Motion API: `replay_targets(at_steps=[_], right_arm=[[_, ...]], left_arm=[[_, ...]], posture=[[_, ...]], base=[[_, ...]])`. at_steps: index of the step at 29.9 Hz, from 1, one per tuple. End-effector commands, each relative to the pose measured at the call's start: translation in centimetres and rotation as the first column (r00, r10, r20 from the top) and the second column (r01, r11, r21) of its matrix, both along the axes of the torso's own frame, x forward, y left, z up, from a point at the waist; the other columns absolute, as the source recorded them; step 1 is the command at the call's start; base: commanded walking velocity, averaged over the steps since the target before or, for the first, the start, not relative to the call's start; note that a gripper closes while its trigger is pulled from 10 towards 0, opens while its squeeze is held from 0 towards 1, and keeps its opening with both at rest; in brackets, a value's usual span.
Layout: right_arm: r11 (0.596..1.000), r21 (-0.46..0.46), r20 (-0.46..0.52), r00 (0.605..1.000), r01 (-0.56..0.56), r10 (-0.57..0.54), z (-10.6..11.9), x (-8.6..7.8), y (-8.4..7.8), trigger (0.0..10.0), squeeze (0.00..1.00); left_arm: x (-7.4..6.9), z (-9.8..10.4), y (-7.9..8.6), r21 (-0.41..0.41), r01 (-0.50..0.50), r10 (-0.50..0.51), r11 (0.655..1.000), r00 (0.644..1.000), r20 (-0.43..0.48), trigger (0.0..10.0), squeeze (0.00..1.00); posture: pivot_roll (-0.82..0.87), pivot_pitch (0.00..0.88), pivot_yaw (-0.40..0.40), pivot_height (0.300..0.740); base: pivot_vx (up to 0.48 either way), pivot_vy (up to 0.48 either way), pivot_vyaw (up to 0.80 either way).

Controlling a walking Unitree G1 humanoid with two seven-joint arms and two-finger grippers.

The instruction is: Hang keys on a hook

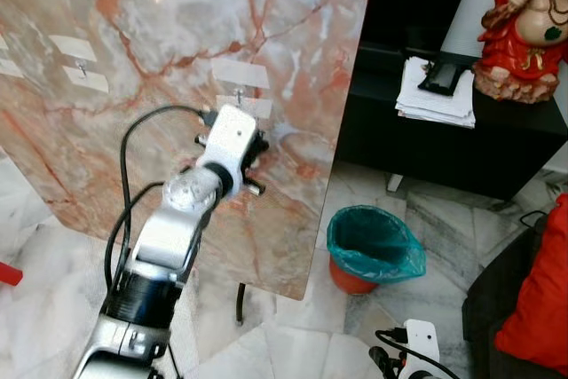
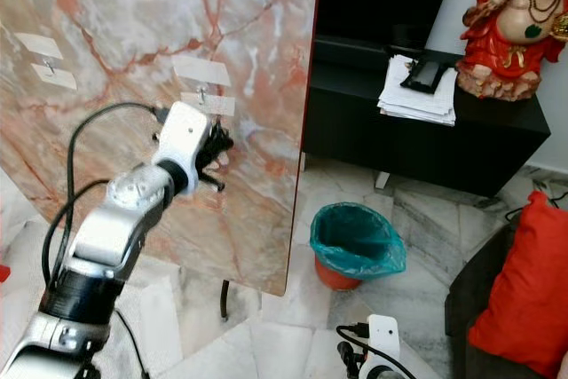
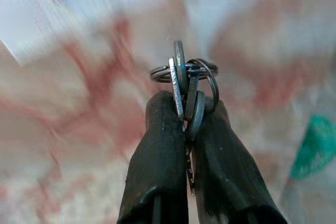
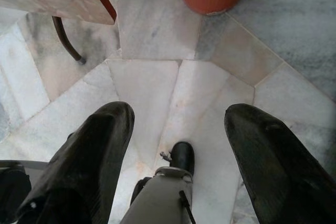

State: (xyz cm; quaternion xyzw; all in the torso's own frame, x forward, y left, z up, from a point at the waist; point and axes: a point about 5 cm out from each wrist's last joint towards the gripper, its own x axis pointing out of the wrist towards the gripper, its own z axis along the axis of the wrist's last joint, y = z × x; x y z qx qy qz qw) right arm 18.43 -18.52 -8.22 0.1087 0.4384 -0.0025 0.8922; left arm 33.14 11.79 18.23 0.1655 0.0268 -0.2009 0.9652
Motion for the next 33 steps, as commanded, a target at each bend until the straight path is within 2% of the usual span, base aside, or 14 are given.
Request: replay_targets(at_steps=[1,5,10,15,16,17,18,21,22,23,26,27,29,33], right_arm=[[1.000,-0.003,-0.011,1.000,-0.002,0.002,-0.2,-0.3,-0.1,10.0,0.00],[1.000,-0.012,0.014,1.000,0.005,-0.005,0.0,-0.2,-0.1,10.0,0.00],[1.000,0.008,0.076,0.997,0.028,-0.028,0.3,0.2,-0.1,10.0,0.00],[0.999,0.037,0.156,0.987,0.018,-0.023,0.8,0.6,0.0,10.0,0.00],[0.997,0.051,0.383,0.923,-0.052,0.028,5.0,6.8,0.0,10.0,0.00],[0.996,0.051,0.453,0.890,-0.075,0.044,6.7,8.6,0.1,10.0,0.00],[0.993,0.048,0.514,0.855,-0.104,0.065,8.3,10.1,0.2,10.0,0.00],[0.990,0.037,0.560,0.823,-0.140,0.095,9.5,11.1,0.4,10.0,0.00],[0.988,0.024,0.577,0.809,-0.151,0.109,10.0,11.5,0.4,10.0,0.00],[0.990,-0.001,0.593,0.797,-0.141,0.114,10.5,11.9,0.4,10.0,0.00],[0.994,-0.002,0.601,0.794,-0.108,0.088,10.7,12.1,0.4,10.0,0.00],[0.994,-0.002,0.601,0.794,-0.108,0.088,10.7,12.1,0.4,10.0,0.00],[0.997,0.021,0.600,0.799,-0.073,0.046,10.6,12.1,0.6,10.0,0.00],[0.997,0.022,0.594,0.803,-0.068,0.042,10.2,11.7,0.6,10.0,0.00]], left_arm=[[-0.8,0.6,-0.4,0.007,0.026,-0.026,1.000,0.996,0.085,10.0,0.00],[-2.6,-1.1,0.1,-0.060,-0.010,0.020,0.998,0.986,0.163,10.0,0.00],[-3.6,-1.3,0.6,-0.122,-0.050,0.080,0.991,0.963,0.258,10.0,0.00],[-4.8,-0.3,-1.2,-0.177,0.143,-0.081,0.974,0.945,0.316,10.0,0.00],[-5.3,-0.2,-2.3,-0.208,0.265,-0.202,0.942,0.938,0.283,10.0,0.00],[-5.5,-0.2,-2.5,-0.216,0.294,-0.230,0.931,0.933,0.278,10.0,0.00],[-5.5,-0.1,-2.5,-0.238,0.310,-0.245,0.920,0.932,0.267,10.0,0.00],[-5.4,0.0,-2.4,-0.250,0.320,-0.256,0.914,0.932,0.257,10.0,0.00],[-5.2,-0.2,-2.1,-0.231,0.301,-0.241,0.925,0.936,0.256,10.0,0.00],[-4.3,-0.9,-1.1,-0.192,0.192,-0.142,0.963,0.959,0.247,10.0,0.00],[-3.6,-1.8,0.0,-0.203,0.072,-0.023,0.977,0.973,0.231,10.0,0.00],[-3.6,-1.8,0.0,-0.203,0.072,-0.023,0.977,0.973,0.231,10.0,0.00],[-3.6,-3.5,1.8,-0.231,-0.146,0.192,0.962,0.962,0.192,10.0,0.00],[-4.0,-5.0,3.3,-0.225,-0.289,0.328,0.930,0.931,0.161,10.0,0.00]], posture=[[0.02,0.036,-0.039,0.740],[0.03,0.026,-0.036,0.740],[0.03,0.015,-0.034,0.740],[0.02,0.000,-0.040,0.740],[0.02,0.000,-0.042,0.740],[0.02,0.000,-0.042,0.740],[0.02,0.000,-0.042,0.740],[0.01,0.000,-0.042,0.740],[0.01,0.000,-0.044,0.740],[0.02,0.000,-0.046,0.740],[0.01,0.000,-0.046,0.740],[0.01,0.000,-0.046,0.740],[0.01,0.000,-0.044,0.740],[0.02,0.000,-0.047,0.740]], base=[[0.000,0.000,0.00],[0.000,0.000,0.00],[0.000,0.000,0.00],[0.000,0.000,0.00],[0.000,0.000,0.00],[0.000,0.000,0.00],[0.000,0.000,0.00],[0.000,0.000,0.00],[0.000,0.000,0.00],[0.000,0.000,0.00],[0.000,0.000,0.00],[0.000,0.000,0.00],[0.000,0.000,0.00],[0.000,0.000,0.00]])
